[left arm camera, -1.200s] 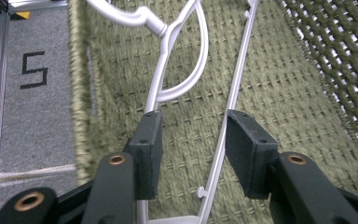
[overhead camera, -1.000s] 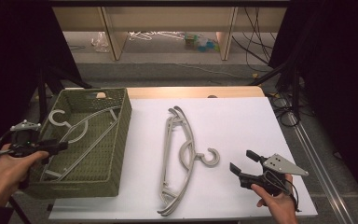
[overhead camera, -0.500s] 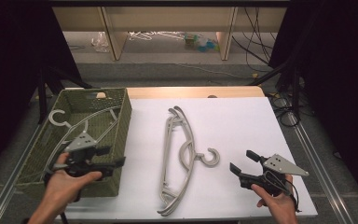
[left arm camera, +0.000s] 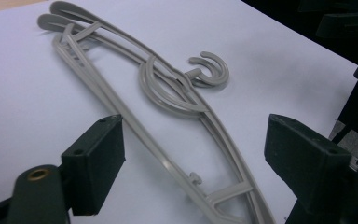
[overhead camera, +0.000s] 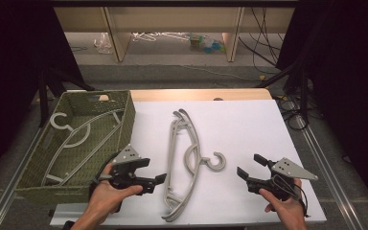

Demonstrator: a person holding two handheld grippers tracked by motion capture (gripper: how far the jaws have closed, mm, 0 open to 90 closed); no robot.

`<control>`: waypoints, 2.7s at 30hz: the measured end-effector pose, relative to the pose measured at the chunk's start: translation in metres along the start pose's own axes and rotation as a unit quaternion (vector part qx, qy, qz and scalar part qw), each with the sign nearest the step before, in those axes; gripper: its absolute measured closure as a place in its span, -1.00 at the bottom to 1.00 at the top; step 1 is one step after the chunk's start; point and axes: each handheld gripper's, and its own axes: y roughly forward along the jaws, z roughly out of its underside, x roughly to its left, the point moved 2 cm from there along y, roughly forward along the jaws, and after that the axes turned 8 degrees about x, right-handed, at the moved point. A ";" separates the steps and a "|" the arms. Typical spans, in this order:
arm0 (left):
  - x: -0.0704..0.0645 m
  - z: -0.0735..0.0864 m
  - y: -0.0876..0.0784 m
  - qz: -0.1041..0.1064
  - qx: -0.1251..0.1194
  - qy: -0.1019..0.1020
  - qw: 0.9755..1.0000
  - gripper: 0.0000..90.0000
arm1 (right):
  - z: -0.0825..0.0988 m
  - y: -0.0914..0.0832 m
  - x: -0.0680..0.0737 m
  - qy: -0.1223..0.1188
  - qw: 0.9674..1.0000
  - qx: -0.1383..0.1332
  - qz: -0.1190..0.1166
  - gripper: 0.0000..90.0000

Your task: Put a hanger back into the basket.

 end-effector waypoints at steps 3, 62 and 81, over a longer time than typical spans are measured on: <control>-0.006 -0.002 0.012 0.002 -0.003 0.009 1.000 -0.61 | 0.000 -0.002 0.000 0.000 1.000 0.016 0.005 -0.54; -0.022 -0.008 0.124 0.024 0.185 0.050 0.981 0.54 | -0.003 -0.001 0.004 -0.007 1.000 0.006 0.002 -0.63; 0.020 -0.021 0.044 0.003 0.033 -0.046 0.998 0.81 | -0.003 0.000 0.004 -0.008 1.000 0.004 -0.004 -0.63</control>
